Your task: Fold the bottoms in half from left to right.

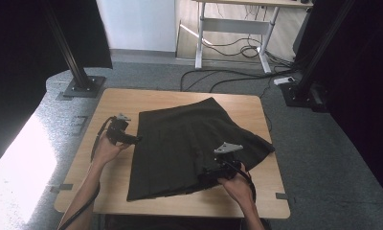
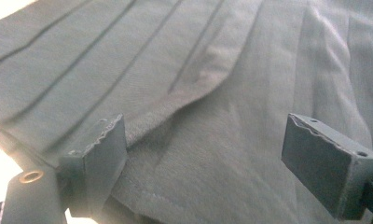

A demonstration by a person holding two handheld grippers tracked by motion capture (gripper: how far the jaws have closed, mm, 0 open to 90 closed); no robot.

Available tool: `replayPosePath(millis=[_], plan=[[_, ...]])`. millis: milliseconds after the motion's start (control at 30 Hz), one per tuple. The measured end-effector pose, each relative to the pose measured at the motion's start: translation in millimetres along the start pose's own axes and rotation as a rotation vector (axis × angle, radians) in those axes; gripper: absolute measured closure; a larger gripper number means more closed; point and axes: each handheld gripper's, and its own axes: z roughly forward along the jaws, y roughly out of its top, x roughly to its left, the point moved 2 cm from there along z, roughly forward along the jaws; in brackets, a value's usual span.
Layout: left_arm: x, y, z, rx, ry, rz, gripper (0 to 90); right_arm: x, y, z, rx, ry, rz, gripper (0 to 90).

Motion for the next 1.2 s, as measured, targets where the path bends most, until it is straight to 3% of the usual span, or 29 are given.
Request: replayPosePath(millis=[233, 633, 767, 900, 1100, 1133, 1167, 1200], plan=[[4.3, 7.5, 10.6, 0.001, -0.027, -0.013, 3.6, 24.7, 19.4, 17.9, 0.008, 0.08, -0.055, 13.4], [6.0, 12.5, 31.3, 0.003, -0.038, -0.009, 5.2, 69.5, 29.8, 57.0, 0.043, 0.201, -0.143, 12.7], [6.9, 13.8, 38.1, 0.0, -0.03, -0.002, 5.2, 88.3, 32.0, 69.6, 0.049, 0.253, -0.171, 9.8], [8.4, 13.1, 44.0, 0.001, -0.022, 0.002, 4.8, 98.9, 33.1, 75.1, 0.064, 0.277, -0.188, 6.5], [12.6, 15.4, 49.9, -0.008, 0.001, 0.005, 5.2, 124.3, 36.7, 88.6, 0.088, 0.326, -0.245, 3.6], [13.1, 15.7, 51.0, -0.01, 0.006, 0.004, 6.5, 133.8, 38.0, 92.9, 0.095, 0.343, -0.269, 3.5], [13.6, 16.0, 52.2, -0.011, 0.009, 0.005, 6.5, 133.8, 38.0, 92.9, 0.095, 0.343, -0.269, 3.5], [14.7, 16.7, 54.1, -0.016, 0.013, 0.002, 8.5, 143.7, 38.9, 96.4, 0.099, 0.36, -0.292, 3.5]])
